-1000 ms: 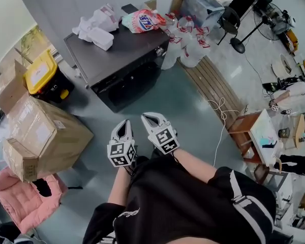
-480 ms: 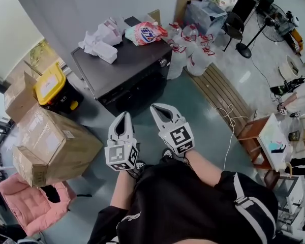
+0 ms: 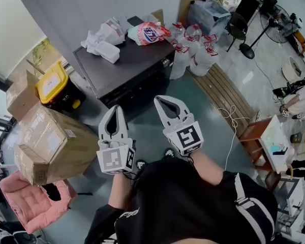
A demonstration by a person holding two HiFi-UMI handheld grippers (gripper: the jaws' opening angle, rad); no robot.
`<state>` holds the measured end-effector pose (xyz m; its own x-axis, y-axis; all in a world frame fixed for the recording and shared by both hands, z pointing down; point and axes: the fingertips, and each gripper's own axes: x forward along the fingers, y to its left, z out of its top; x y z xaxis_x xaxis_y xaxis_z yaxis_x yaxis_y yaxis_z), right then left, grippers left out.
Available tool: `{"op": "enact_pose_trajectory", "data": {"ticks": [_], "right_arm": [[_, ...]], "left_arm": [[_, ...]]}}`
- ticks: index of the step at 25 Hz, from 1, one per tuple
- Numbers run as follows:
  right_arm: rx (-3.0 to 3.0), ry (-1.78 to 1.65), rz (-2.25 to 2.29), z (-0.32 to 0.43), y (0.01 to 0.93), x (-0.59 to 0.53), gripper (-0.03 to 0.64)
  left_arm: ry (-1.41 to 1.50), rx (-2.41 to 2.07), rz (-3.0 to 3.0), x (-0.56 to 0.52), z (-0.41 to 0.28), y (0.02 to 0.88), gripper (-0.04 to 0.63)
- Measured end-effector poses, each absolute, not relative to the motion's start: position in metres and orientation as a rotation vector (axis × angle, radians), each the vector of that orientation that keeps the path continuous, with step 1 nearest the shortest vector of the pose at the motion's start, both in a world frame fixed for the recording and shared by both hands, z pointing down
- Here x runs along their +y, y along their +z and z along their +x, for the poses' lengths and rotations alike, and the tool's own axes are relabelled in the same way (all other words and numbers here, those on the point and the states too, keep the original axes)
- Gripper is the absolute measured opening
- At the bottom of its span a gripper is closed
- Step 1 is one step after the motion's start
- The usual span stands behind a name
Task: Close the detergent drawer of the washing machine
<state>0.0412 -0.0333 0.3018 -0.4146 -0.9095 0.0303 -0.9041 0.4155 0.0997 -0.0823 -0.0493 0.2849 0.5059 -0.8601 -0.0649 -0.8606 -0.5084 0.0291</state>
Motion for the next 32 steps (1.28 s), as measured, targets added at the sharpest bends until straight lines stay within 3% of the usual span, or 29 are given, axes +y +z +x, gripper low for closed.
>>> {"op": "enact_pose_trajectory", "data": {"ticks": [32], "right_arm": [[-2.564, -0.178, 1.64, 0.035, 0.292, -0.031, 0.005]], "left_arm": [[0.122, 1.516, -2.753, -0.041, -0.078, 0.29, 0.006]]}}
